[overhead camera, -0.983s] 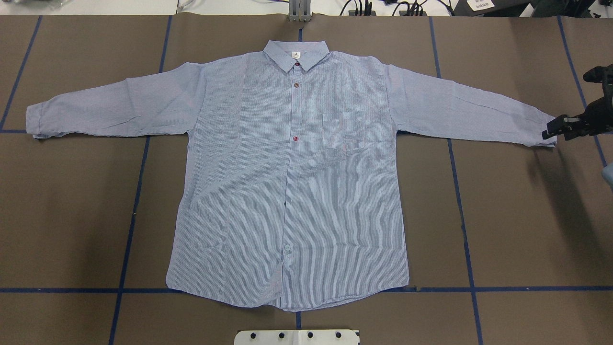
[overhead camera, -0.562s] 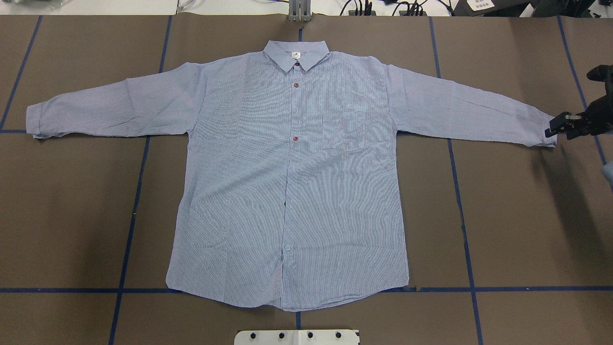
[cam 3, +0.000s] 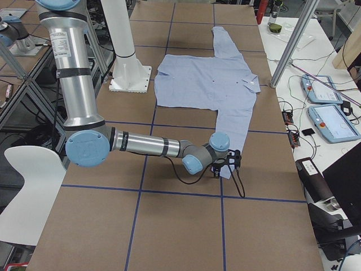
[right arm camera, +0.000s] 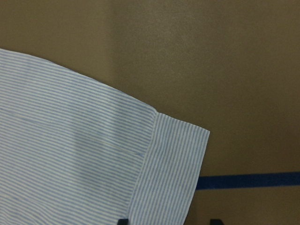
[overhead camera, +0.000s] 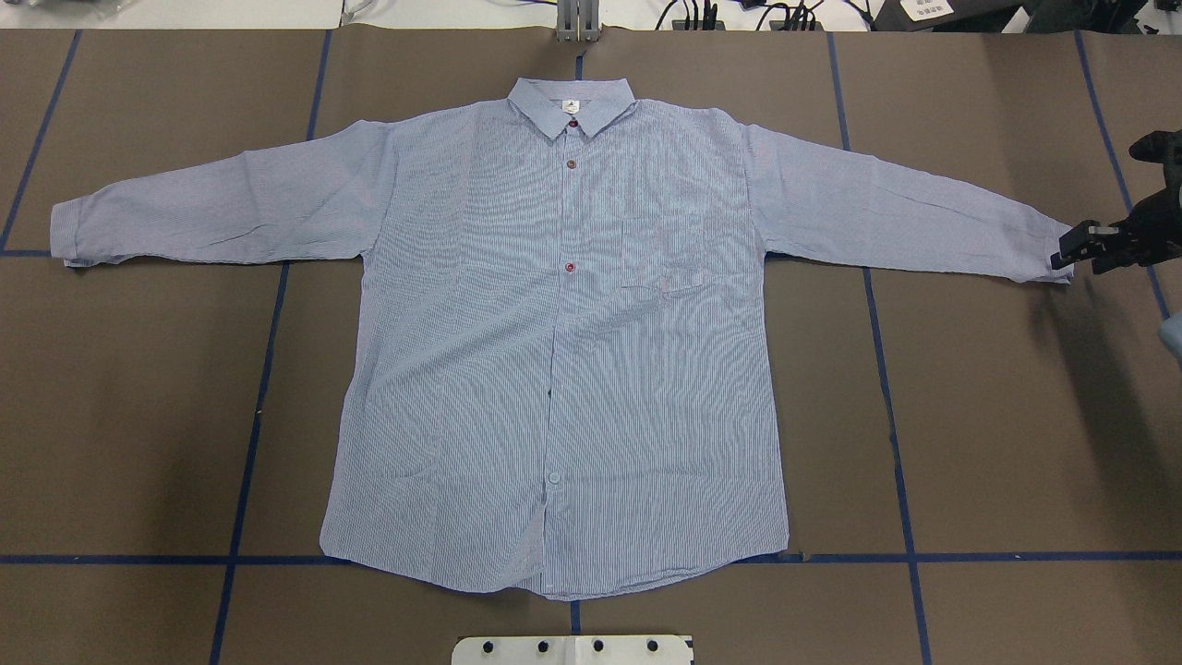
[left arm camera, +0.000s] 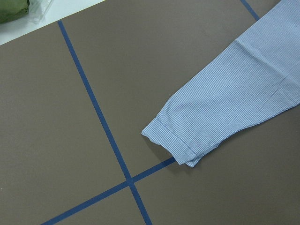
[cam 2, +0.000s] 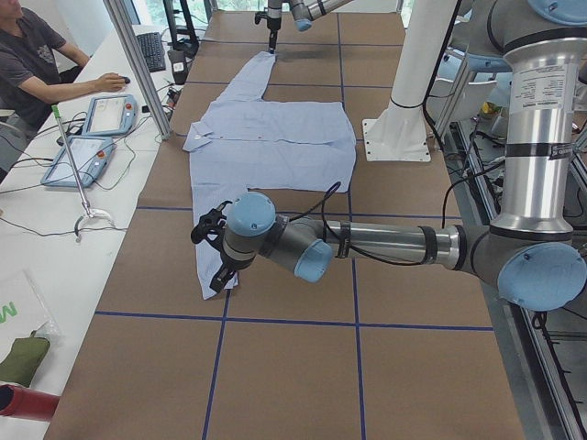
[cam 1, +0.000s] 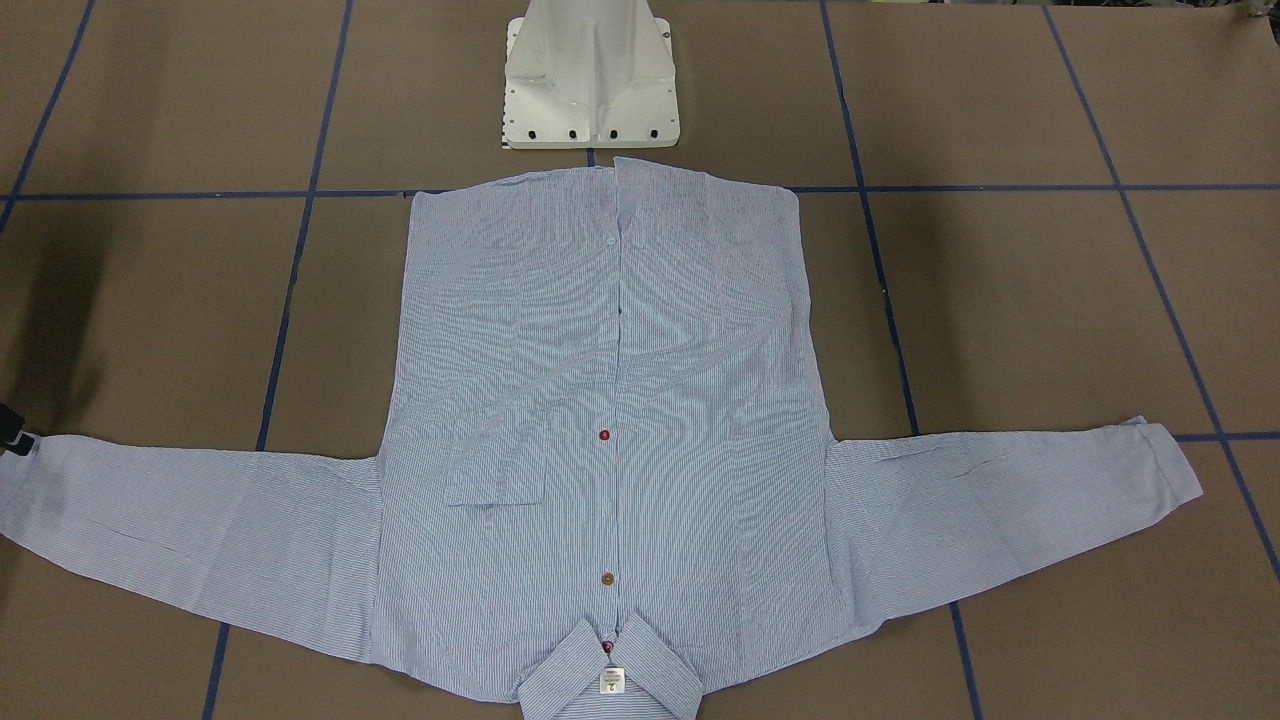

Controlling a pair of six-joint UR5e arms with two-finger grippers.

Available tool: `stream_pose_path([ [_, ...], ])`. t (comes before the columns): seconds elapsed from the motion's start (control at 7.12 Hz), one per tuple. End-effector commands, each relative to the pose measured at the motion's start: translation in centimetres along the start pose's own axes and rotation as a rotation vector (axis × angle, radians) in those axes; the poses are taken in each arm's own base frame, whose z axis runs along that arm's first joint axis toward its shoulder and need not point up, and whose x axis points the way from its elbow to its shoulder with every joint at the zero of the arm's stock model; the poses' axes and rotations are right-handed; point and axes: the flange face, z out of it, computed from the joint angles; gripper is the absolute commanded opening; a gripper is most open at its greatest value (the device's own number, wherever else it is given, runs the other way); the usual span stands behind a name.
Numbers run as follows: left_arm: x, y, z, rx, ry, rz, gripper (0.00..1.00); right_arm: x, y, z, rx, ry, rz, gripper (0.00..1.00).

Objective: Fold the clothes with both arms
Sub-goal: 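Close the right gripper on the sleeve cuff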

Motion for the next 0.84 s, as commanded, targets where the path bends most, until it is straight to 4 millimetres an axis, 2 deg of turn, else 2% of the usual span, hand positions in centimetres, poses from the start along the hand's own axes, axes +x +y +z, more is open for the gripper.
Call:
stream_pose_path([
  [0.0, 0.0, 0.01, 0.02, 0.0, 0.001, 0.001, 1.0, -0.68, 0.3, 0.66, -0.011, 0.001, -0.012, 0.66],
  [0.28, -0.05, 0.03, -0.03, 0.001, 0.001, 0.0, 1.0, -0.73, 0.48, 0.88, -0.016, 0.003, -0.013, 0.65],
  [0.7, 0.06, -0.06, -0.13, 0.003, 0.002, 0.002, 1.0, -0.48, 0.31, 0.58, -0.011, 0.002, -0.007, 0.52],
])
